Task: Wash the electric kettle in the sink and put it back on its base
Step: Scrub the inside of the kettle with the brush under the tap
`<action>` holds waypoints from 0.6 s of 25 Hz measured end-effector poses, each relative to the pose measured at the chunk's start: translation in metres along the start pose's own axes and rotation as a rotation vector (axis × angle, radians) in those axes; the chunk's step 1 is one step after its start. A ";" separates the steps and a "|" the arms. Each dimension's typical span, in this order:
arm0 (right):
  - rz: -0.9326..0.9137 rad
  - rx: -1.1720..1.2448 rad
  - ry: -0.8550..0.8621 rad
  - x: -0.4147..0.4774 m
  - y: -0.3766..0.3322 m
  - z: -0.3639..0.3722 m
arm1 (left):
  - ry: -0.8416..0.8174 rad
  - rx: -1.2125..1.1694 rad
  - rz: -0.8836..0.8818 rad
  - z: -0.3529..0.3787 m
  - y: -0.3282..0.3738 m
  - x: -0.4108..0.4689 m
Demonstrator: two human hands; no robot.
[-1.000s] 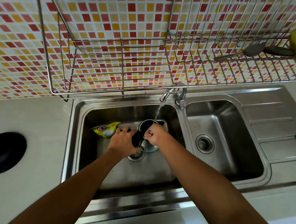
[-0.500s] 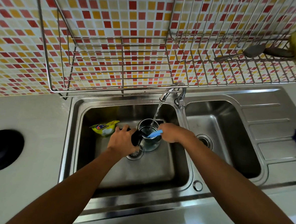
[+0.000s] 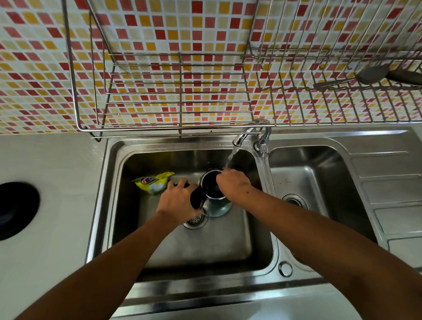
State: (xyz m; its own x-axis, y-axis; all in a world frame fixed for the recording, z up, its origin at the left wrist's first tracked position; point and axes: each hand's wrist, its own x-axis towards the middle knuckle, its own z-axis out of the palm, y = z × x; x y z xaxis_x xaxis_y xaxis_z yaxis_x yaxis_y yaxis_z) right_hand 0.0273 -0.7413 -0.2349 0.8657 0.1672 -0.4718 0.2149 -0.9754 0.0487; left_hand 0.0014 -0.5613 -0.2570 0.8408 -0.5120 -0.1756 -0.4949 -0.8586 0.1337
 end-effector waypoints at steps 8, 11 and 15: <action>-0.014 0.326 -0.142 0.008 -0.003 0.006 | -0.115 0.029 -0.025 0.007 -0.004 0.008; 0.018 0.134 -0.015 0.007 0.004 0.012 | -0.097 0.026 -0.014 0.007 -0.003 0.006; 0.027 0.158 -0.156 0.009 0.008 0.004 | -0.114 0.027 -0.036 0.002 0.001 0.008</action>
State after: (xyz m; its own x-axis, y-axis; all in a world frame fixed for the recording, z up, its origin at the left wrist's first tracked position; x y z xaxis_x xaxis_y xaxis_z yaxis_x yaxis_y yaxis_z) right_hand 0.0352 -0.7481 -0.2425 0.7874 0.1284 -0.6029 0.1082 -0.9917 -0.0698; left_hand 0.0068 -0.5666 -0.2599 0.8286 -0.4788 -0.2902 -0.4716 -0.8762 0.0990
